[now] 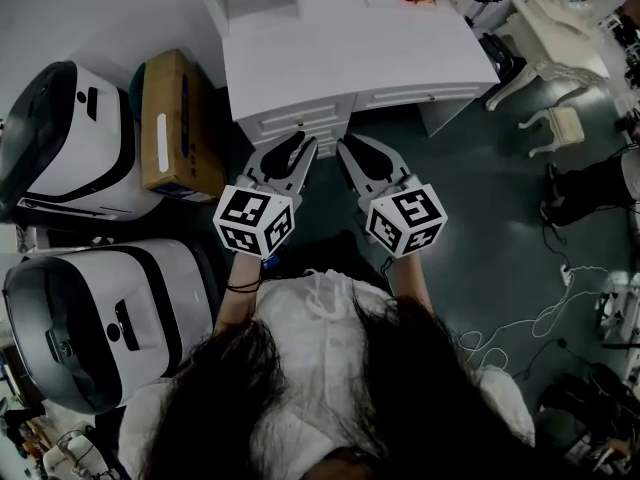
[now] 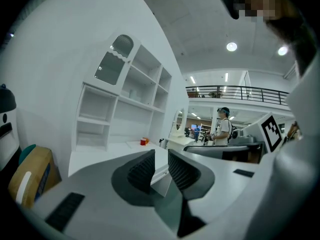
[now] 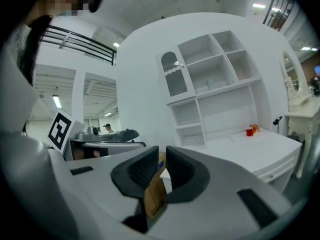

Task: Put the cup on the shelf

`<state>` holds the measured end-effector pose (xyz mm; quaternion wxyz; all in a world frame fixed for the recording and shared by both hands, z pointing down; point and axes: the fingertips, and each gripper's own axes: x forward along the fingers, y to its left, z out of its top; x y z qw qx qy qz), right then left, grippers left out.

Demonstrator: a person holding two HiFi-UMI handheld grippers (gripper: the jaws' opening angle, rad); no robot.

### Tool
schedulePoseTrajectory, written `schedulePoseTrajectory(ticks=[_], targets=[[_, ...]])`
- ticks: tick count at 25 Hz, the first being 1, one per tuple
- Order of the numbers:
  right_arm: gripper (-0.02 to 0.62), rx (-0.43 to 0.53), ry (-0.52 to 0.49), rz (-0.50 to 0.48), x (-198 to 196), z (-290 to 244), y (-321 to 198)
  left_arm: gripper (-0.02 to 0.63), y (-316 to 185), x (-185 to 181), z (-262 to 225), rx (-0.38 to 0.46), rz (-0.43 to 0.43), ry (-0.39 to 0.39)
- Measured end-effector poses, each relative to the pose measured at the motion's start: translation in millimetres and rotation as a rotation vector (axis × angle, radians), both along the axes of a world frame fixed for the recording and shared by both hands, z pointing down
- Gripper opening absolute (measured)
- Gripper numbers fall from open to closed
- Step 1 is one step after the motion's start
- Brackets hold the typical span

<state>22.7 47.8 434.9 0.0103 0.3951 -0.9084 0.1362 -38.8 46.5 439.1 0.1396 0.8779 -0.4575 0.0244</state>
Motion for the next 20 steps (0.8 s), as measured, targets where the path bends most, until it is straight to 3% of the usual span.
schedulePoseTrajectory(ticks=[20], targets=[[0.06, 0.028, 0.014, 0.014, 13.6, -7.5, -12.5, 0.091, -17.1, 4.5, -13.1, 0.039, -0.001, -0.006]])
